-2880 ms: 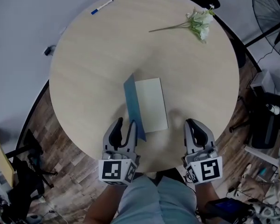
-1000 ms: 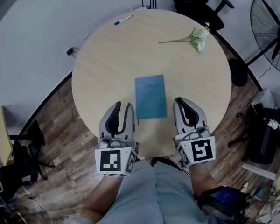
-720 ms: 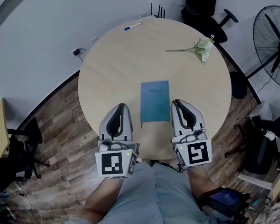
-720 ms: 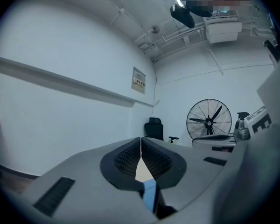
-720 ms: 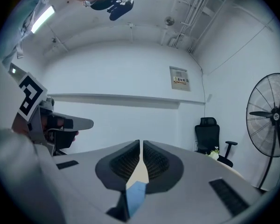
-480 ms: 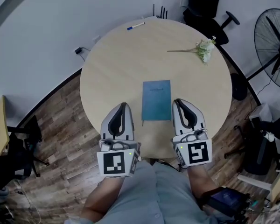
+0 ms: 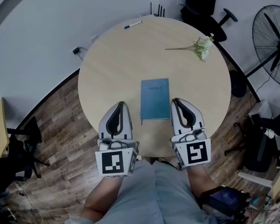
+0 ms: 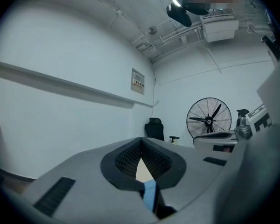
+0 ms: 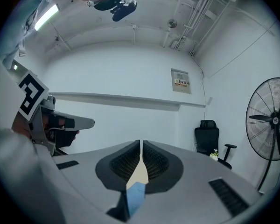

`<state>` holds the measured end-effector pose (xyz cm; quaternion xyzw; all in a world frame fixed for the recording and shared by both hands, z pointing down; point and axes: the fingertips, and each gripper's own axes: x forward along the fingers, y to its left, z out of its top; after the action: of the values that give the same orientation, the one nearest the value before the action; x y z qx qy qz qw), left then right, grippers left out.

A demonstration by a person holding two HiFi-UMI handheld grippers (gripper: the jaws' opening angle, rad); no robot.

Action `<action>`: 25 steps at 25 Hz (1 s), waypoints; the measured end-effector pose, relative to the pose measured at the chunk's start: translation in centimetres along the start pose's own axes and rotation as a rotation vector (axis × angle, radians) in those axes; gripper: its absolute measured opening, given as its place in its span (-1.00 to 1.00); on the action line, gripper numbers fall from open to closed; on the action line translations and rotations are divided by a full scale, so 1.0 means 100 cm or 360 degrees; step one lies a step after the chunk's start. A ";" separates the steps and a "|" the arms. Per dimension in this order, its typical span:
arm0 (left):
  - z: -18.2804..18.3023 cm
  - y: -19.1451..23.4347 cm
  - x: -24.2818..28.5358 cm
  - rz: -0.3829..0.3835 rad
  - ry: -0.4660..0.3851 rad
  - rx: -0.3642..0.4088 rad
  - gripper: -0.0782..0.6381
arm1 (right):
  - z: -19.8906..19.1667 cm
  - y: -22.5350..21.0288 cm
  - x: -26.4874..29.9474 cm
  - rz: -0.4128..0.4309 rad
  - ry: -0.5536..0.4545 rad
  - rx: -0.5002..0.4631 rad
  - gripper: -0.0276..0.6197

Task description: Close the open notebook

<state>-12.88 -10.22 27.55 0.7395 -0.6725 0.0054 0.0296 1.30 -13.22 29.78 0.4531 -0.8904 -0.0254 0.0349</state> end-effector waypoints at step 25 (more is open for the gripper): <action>-0.001 -0.007 0.002 -0.0031 0.0001 0.0009 -0.73 | 0.003 0.000 0.000 -0.0019 -0.0057 0.0013 -0.76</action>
<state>-12.17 -10.34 27.67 0.7462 -0.6651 0.0074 0.0277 1.29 -13.27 29.45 0.4581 -0.8882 -0.0301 0.0168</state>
